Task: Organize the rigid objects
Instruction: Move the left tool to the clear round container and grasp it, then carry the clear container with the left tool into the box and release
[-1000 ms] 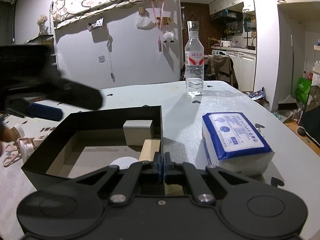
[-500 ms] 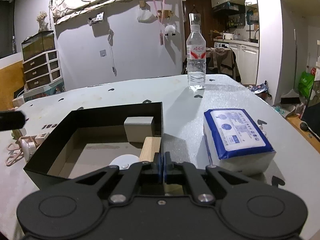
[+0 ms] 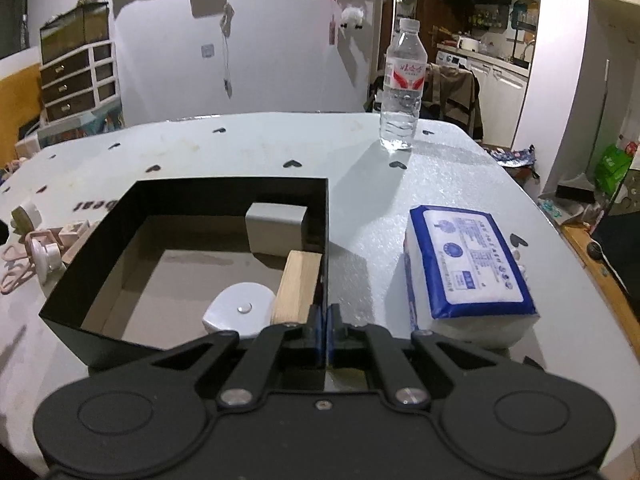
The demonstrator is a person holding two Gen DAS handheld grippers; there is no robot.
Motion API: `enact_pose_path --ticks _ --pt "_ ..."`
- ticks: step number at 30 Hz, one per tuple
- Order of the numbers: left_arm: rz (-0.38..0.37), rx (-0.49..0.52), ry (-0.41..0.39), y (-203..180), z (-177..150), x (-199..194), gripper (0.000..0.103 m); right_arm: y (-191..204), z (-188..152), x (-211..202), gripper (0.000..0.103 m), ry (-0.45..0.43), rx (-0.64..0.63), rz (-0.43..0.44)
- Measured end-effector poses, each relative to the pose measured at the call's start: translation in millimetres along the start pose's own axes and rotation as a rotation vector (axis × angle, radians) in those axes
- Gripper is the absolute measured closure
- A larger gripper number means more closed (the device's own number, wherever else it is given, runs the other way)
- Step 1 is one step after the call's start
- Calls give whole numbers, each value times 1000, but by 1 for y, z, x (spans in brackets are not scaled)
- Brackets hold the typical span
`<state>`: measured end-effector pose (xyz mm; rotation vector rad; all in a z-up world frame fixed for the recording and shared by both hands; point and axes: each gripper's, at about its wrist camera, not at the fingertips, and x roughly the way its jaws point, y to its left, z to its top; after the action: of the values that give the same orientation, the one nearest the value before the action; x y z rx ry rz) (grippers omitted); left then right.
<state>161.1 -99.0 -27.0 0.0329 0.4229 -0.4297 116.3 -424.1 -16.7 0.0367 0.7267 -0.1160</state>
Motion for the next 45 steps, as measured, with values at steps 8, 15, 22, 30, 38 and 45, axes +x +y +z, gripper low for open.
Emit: enact_pose_path --ticks 8,15,22,30,38,45 --pt "48 2 45 24 -18 4 0 -4 2 2 101 50 54 9" --pt "69 -2 75 33 -32 14 0 -3 7 4 100 82 58 4" --pt "-17 -18 112 28 -32 28 2 -3 8 7 100 93 72 -1" --pt "-37 -103 215 40 -35 57 23 -4 9 11 100 100 83 3" --pt "-36 -145 205 48 -31 63 27 -5 10 16 100 112 89 4" --pt "-13 -206 223 63 -24 66 51 -5 9 17 100 107 95 6"
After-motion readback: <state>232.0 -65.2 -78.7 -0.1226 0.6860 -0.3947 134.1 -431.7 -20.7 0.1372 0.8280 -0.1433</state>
